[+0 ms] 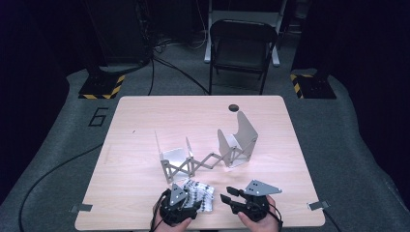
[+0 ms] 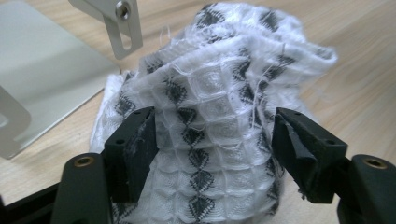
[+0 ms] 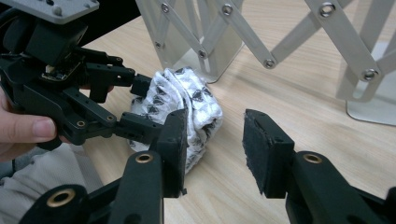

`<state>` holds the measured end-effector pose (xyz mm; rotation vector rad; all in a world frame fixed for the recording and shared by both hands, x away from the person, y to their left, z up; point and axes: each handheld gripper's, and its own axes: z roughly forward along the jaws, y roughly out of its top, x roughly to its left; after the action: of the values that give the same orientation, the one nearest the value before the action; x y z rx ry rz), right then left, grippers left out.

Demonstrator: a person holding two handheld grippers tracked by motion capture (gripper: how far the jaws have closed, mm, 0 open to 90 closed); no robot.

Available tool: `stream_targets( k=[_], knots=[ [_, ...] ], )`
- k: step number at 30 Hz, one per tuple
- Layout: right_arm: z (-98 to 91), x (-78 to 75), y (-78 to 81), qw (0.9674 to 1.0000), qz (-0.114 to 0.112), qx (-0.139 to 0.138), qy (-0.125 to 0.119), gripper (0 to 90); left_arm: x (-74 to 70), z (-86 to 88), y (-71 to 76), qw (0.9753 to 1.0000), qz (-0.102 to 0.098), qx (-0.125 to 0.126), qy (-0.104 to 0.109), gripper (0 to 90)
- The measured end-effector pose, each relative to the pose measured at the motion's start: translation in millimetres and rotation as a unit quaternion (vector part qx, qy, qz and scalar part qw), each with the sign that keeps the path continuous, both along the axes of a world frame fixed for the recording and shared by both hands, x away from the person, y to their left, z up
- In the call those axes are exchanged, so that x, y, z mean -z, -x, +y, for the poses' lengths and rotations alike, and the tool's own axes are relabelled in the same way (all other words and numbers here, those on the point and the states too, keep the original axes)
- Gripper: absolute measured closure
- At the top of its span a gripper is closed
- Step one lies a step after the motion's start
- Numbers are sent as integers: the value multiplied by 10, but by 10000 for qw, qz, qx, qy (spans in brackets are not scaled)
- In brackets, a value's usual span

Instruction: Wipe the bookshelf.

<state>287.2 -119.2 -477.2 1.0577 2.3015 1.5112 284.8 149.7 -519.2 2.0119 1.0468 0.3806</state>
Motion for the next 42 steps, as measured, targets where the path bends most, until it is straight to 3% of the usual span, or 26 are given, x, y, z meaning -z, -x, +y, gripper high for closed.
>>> stream_targets(
  k=[3, 6, 10, 13, 15, 22, 29, 32, 35, 38, 40, 42],
  knots=[
    [-28, 43, -22, 10000, 42, 68, -33, 601, 37, -6, -14, 10000, 40, -12, -3, 397],
    [-47, 67, -41, 9998, 136, 123, -32, 602, 53, 1, 1, 9999, -56, 30, -135, 470],
    [-74, 103, -74, 9996, 166, 212, -16, 602, 37, 50, -6, 9998, -50, 0, -213, 680],
    [-100, 126, -94, 9995, 189, 267, -40, 602, 9, 110, -22, 9996, -49, -24, -263, 751],
    [-113, 140, -104, 9992, 227, 320, -86, 603, -19, 141, -26, 9994, -116, -131, -315, 766],
    [-170, 160, -135, 9985, 301, 425, -155, 604, -200, 315, -95, 9976, -265, -635, -12, 774],
    [-169, 156, -132, 9987, 275, 413, -154, 605, -538, 532, -91, 9931, -547, -967, 381, 780],
    [-173, 152, -133, 9986, 262, 421, -162, 604, -690, 628, -49, 9892, -786, -1098, 578, 780],
    [-181, 150, -136, 9985, 285, 432, -193, 604, -819, 700, -19, 9869, -949, -1169, 583, 780],
    [-186, 153, -138, 9983, 314, 444, -229, 604, -846, 753, -20, 9855, -990, -1222, 632, 780],
    [-188, 153, -137, 9983, 316, 438, -234, 604, -798, 760, -35, 9861, -930, -1232, 612, 781],
    [-187, 152, -137, 9982, 329, 447, -248, 604, -693, 757, -64, 9882, -736, -1223, 552, 781]
  ],
)
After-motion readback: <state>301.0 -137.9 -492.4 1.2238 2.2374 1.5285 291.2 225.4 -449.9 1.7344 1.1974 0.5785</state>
